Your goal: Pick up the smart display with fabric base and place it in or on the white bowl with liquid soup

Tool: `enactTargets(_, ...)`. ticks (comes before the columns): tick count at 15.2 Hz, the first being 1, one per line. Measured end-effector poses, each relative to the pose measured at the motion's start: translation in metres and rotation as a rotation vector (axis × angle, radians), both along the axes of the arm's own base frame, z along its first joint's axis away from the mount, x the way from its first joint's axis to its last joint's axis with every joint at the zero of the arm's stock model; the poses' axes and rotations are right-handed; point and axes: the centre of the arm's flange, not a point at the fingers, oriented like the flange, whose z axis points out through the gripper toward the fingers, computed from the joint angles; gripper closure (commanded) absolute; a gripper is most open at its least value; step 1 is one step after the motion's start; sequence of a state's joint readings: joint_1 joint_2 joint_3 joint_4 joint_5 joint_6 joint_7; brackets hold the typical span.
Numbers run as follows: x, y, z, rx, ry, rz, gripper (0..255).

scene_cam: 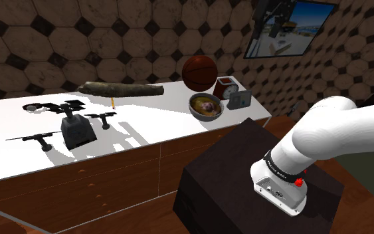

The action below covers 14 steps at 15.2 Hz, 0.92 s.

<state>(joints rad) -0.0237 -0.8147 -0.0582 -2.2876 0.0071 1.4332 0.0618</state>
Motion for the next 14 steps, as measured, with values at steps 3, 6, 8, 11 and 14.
enactTargets(3, -0.001, -0.01, -0.011, 0.002, 0.002, 0.037, 0)
enactTargets(6, -0.006, -0.037, -0.039, 0.007, 0.006, 0.125, 0)
enactTargets(8, -0.005, -0.056, -0.056, 0.01, 0.01, 0.189, 0)
enactTargets(11, -0.004, -0.084, -0.083, 0.016, 0.015, 0.285, 0)
enactTargets(14, -0.005, -0.111, -0.112, 0.022, 0.02, 0.383, 0)
